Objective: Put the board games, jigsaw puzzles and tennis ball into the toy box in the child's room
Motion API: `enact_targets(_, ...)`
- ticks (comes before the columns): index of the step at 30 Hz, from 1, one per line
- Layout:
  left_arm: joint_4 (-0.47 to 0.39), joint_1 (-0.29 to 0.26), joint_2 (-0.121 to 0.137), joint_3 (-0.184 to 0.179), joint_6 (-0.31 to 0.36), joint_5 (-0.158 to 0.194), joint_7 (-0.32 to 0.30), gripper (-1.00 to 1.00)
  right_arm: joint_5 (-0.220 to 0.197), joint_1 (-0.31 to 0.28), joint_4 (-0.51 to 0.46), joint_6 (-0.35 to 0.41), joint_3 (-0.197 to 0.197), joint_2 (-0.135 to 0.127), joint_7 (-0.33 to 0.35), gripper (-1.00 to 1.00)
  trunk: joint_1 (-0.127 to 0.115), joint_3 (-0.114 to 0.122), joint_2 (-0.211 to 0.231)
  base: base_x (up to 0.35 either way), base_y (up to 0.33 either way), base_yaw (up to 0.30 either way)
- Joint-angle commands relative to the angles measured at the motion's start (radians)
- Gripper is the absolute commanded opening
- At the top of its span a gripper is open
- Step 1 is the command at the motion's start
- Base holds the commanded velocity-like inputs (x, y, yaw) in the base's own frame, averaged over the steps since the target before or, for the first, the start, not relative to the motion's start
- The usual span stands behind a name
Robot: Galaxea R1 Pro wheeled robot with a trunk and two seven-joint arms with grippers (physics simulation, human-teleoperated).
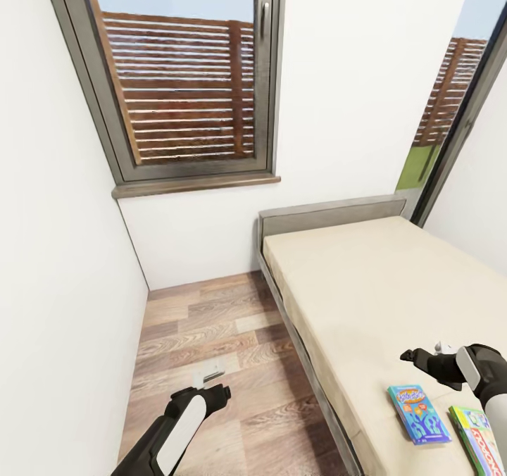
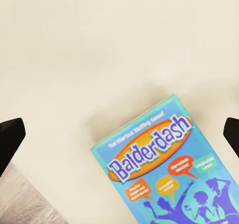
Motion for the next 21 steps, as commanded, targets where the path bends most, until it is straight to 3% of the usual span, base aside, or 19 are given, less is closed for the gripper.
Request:
enact_targets(1,-0.001,-0.001,0.001,-0.002,0.001,0.009,0.009,1.0,-0.005,-0.001,-0.001,0.005,-0.003,0.0,-0.001,1.0,0.0,-0.002,-0.001,0.0,0.0,0.0)
enact_targets(21,-0.001,-0.001,0.001,-0.002,0.001,0.009,0.009,1.0,-0.005,-0.002,-0.001,0.005,-0.005,-0.016,-0.001,1.0,0.0,-0.034,-0.001,0.0,0.0,0.0)
